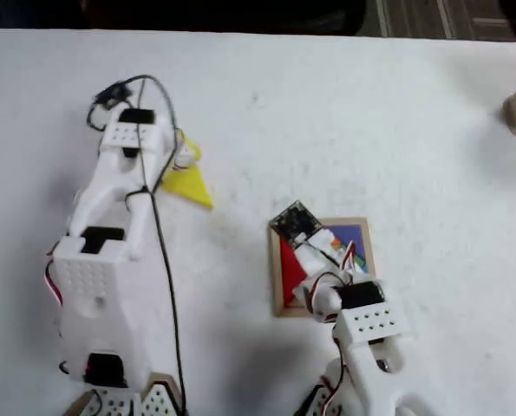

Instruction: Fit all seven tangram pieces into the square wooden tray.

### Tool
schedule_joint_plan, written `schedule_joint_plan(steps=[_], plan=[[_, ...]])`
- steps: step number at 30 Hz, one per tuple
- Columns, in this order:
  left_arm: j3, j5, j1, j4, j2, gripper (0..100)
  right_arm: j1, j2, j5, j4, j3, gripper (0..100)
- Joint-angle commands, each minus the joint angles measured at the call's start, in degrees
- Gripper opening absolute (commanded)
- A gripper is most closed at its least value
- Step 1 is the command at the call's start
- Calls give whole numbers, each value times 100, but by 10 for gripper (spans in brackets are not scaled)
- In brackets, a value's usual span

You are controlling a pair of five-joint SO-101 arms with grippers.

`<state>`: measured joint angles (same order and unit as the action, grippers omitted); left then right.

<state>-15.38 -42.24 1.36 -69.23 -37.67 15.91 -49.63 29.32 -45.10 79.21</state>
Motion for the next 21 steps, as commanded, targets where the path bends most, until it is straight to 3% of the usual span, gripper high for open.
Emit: schedule_joint_plan(steps=[1, 4, 9, 21], plan=[[-185, 440, -462, 97, -119, 343, 136, -154, 70, -48, 18, 18], [-413, 431, -374, -79, -171, 343, 136, -154, 79, -48, 18, 18], [-378, -308, -171, -141, -189, 343, 136, -136, 79, -48, 18, 18], [-185, 1829, -1007, -1363, -163, 343, 136, -127, 79, -48, 18, 18]])
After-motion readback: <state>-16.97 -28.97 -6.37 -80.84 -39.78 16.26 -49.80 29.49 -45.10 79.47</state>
